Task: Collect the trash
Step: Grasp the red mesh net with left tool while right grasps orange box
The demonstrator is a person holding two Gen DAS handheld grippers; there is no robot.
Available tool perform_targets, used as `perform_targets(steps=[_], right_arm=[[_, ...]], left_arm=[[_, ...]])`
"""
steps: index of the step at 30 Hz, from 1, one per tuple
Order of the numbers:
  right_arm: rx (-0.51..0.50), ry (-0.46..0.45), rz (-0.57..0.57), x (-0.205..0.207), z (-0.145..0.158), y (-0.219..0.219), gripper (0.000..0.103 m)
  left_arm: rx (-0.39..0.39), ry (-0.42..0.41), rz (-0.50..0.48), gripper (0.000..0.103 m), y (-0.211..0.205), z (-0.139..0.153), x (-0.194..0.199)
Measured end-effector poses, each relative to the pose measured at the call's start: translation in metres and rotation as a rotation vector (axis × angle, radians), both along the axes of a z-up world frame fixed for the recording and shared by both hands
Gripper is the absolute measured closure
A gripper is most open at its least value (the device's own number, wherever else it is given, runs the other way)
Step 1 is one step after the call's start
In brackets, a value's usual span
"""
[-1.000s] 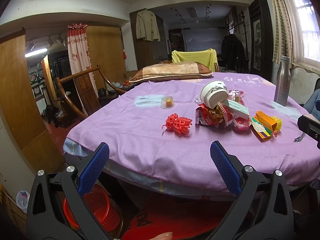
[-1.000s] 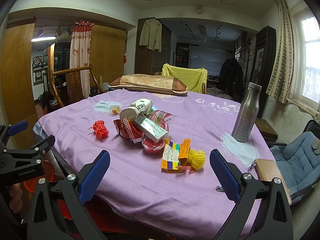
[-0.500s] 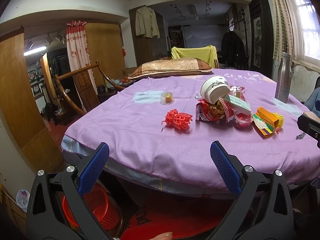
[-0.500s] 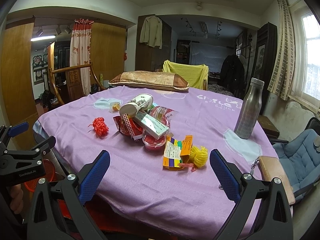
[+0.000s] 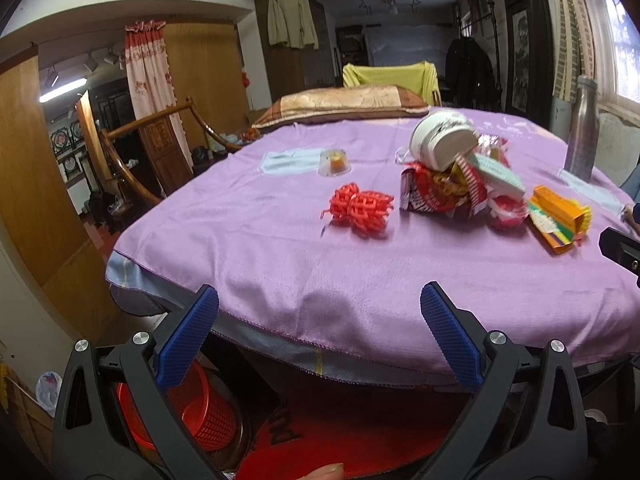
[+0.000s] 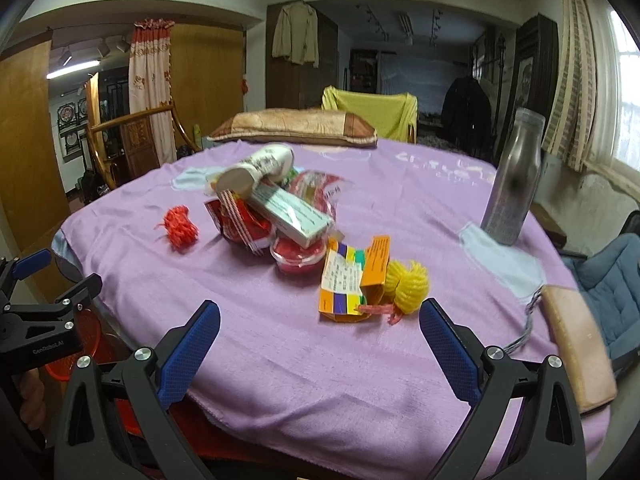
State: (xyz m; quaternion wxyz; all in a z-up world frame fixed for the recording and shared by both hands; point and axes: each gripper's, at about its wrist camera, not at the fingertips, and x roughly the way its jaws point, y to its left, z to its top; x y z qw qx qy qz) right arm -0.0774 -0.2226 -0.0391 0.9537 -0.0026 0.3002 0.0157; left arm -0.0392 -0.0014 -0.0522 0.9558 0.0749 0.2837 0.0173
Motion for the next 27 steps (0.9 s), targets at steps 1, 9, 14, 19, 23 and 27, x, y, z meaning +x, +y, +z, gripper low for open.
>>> perform_targets(steps=[1, 9, 14, 19, 23, 27], right_arm=[[0.007, 0.017, -0.004, 0.006, -0.005, -0.002, 0.005], [0.064, 0.119, -0.048, 0.041, -0.033, -0.025, 0.005], [0.105, 0.155, -0.077, 0.055, -0.045, -0.041, 0.005], [0.155, 0.202, -0.077, 0.06, -0.058, -0.049, 0.005], [0.139, 0.206, -0.074, 0.061, -0.061, -0.046, 0.005], [0.153, 0.2, -0.073, 0.056, -0.061, -0.047, 0.005]], left_arm=[[0.003, 0.011, 0.004, 0.007, 0.0, -0.003, 0.005], [-0.01, 0.087, 0.023, 0.007, 0.005, -0.02, 0.045], [-0.043, 0.116, -0.007, 0.007, 0.007, -0.024, 0.069], [-0.091, 0.152, -0.056, 0.006, 0.013, -0.025, 0.09], [-0.103, 0.179, -0.101, 0.006, 0.012, -0.021, 0.109], [-0.103, 0.218, -0.124, 0.007, 0.006, -0.018, 0.136]])
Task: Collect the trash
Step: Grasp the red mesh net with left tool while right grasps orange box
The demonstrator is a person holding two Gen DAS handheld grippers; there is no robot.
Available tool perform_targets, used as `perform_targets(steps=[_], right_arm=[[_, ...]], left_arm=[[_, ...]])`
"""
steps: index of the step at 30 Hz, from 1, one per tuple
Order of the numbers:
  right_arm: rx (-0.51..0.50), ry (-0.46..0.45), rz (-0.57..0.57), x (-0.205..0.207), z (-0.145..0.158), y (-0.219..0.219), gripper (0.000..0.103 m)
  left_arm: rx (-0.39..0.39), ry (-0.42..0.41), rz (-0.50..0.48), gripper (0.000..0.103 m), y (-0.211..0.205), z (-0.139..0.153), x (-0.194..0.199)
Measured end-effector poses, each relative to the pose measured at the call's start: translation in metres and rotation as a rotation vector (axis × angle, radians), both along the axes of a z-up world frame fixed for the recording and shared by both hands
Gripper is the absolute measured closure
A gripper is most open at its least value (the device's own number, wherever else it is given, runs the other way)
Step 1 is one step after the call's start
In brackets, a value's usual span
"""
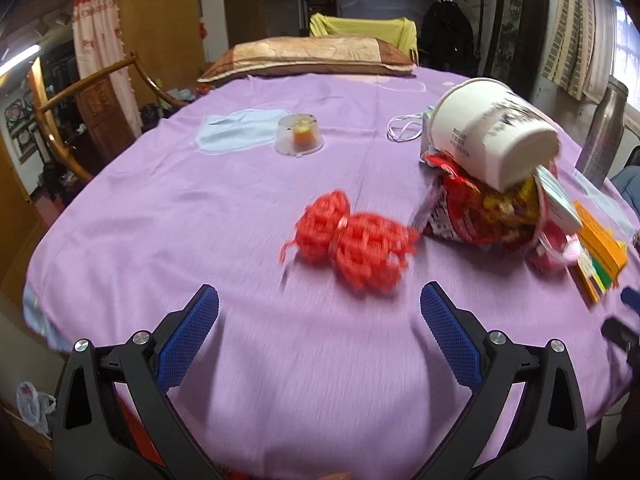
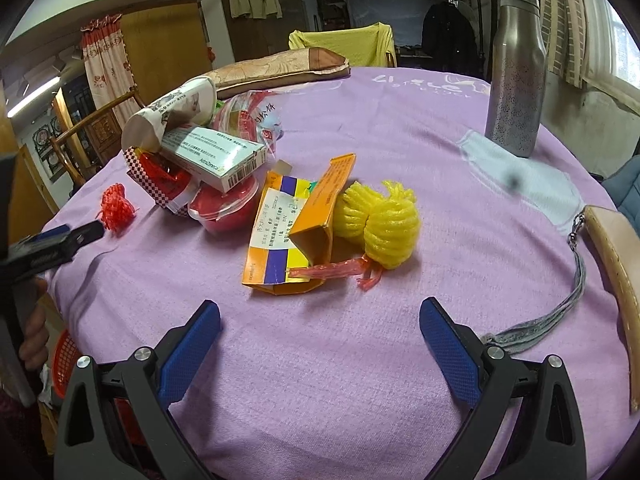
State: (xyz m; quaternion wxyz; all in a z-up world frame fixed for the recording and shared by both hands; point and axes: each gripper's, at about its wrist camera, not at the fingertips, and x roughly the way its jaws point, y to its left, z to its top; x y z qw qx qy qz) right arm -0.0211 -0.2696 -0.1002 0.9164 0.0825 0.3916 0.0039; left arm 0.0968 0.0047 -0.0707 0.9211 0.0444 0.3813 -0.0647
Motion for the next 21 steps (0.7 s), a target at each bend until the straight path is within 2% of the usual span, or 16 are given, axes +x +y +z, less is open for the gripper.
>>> perform_targets(steps=[5, 9, 13, 17, 21], right_arm=[[-0.003, -0.008, 0.013, -0.004, -0.001, -0.001, 0.005], [-0.005, -0.013, 0.02, -0.007, -0.001, -0.002, 0.005], [-0.013, -0.051, 0.028, -0.01, -0.003, -0.001, 0.005], [-0.005, -0.029, 0.038, -0.007, -0.002, -0.002, 0.004], [0.095, -0.05, 0.061, -0.001, 0.011, -0.012, 0.005]], left_arm=[[0.006, 0.056, -0.002, 0.006, -0.009, -0.004, 0.034], [-0.055, 0.118, -0.008, 0.006, -0.004, -0.009, 0.048], [-0.088, 0.079, -0.007, 0.008, 0.002, -0.002, 0.049], [-0.065, 0.063, -0.029, 0.008, -0.004, 0.003, 0.054], [-0.046, 0.096, -0.043, 0.008, -0.01, 0.001, 0.062]])
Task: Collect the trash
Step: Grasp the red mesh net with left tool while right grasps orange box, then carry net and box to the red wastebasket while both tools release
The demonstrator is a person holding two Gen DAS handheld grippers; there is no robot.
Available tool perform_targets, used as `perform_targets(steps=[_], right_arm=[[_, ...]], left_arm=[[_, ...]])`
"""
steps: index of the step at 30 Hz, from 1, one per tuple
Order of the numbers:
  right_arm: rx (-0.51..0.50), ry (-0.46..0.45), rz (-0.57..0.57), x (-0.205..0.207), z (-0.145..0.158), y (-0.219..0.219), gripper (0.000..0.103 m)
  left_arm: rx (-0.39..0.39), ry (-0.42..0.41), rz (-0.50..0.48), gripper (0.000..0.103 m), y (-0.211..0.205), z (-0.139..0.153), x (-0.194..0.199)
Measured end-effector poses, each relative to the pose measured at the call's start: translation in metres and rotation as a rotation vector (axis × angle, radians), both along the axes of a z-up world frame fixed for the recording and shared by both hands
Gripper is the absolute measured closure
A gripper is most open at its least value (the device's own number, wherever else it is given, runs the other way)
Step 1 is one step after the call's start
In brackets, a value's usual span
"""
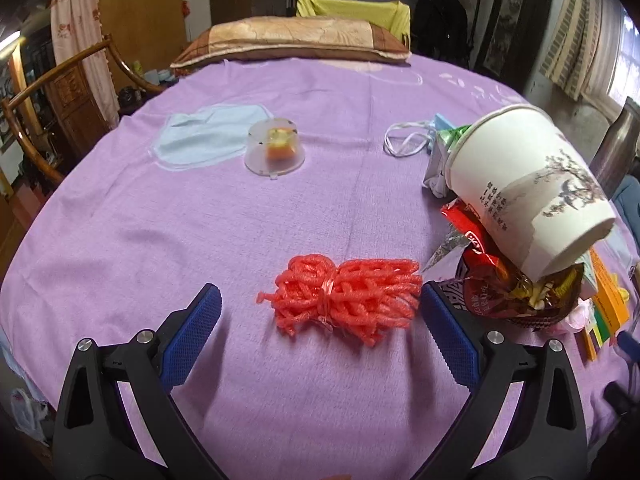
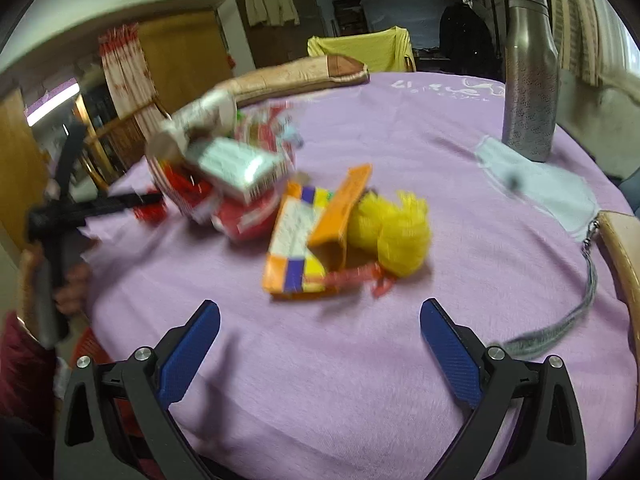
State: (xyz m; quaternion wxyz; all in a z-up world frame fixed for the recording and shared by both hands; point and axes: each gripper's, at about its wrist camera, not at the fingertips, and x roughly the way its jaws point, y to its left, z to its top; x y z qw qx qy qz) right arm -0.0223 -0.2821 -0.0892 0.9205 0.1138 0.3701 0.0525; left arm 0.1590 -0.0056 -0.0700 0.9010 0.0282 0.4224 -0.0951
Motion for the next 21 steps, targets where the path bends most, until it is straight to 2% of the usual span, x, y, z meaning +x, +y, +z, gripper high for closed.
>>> perform_targets(steps=[1, 3, 5, 7, 8, 12, 15, 19, 21], right_arm=[[0.011, -0.009, -0.002, 0.001, 0.003, -0.001, 0.005], [0.031, -0.016, 0.01, 0.009, 0.01, -0.002, 0.005], [0.038, -0.016, 0.028, 0.016, 0.016, 0.001, 0.005], [0.021, -0.025, 0.039, 0.022, 0.021, 0.003, 0.006], [0.0, -0.026, 0.039, 0.027, 0.023, 0.004, 0.012], [-0.012, 0.005, 0.054, 0.037, 0.02, 0.008, 0.034], [-0.013, 0.054, 0.06, 0.045, 0.01, 0.011, 0.045], [0.006, 0.023, 0.04, 0.042, 0.016, 0.002, 0.046], [0.018, 0.006, 0.041, 0.04, 0.021, -0.004, 0.045]], left_arm=[[-0.007, 0.015, -0.002, 0.008, -0.001, -0.002, 0.001], [-0.035, 0.014, -0.011, 0.015, -0.001, -0.002, 0.0], [-0.054, 0.002, -0.029, 0.033, -0.001, -0.002, -0.003], [-0.08, -0.009, -0.051, 0.042, 0.0, 0.0, -0.008], [-0.087, -0.015, -0.056, 0.047, 0.0, 0.0, -0.011], [-0.098, -0.028, -0.07, 0.048, 0.002, 0.002, -0.019], [-0.08, -0.038, -0.077, 0.048, 0.001, 0.001, -0.022], [-0.055, -0.031, -0.074, 0.045, -0.002, -0.003, -0.018], [-0.053, -0.023, -0.062, 0.033, -0.003, -0.004, -0.013]])
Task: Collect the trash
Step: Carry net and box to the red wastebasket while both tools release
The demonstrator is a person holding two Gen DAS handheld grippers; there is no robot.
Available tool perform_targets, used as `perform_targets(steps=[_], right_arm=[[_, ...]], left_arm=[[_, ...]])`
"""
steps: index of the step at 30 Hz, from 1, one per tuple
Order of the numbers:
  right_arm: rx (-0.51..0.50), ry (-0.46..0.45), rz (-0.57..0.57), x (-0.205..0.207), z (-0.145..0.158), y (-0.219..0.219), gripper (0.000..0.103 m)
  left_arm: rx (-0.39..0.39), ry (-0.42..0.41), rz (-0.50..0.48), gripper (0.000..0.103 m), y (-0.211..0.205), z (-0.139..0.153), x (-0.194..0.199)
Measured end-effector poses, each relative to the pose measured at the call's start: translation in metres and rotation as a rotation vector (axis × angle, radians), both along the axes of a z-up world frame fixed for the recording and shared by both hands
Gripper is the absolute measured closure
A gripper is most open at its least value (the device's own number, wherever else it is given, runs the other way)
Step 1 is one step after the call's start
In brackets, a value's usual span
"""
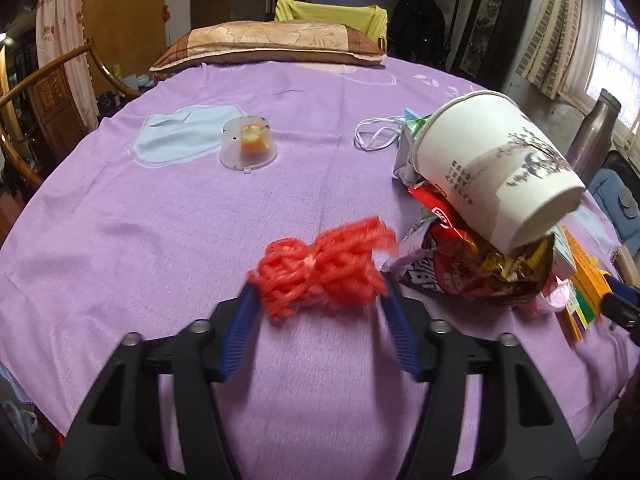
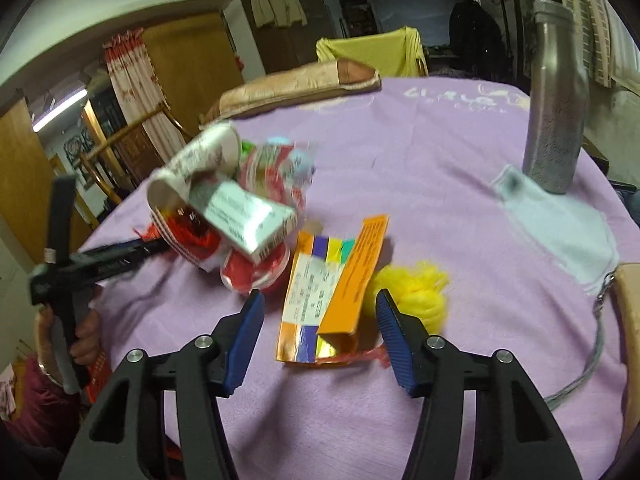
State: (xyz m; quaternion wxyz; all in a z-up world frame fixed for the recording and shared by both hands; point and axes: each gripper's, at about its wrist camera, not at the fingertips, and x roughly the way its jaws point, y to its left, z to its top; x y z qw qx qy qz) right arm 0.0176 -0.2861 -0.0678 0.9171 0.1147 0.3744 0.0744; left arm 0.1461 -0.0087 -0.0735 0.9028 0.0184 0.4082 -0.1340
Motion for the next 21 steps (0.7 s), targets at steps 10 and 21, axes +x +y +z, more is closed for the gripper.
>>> perform_targets(steps=[10, 21], right_arm=[[-0.028, 0.043, 0.029, 0.012, -0.015, 0.01, 0.08], [0.089, -0.139, 0.0, -0.018, 0.036, -0.02, 0.082]], left_arm=[[-0.056, 0.043, -0.015, 0.053, 0.002, 0.0, 0.008], [-0.097, -0.103, 0.057, 0.055, 0.048, 0.051, -0.038]])
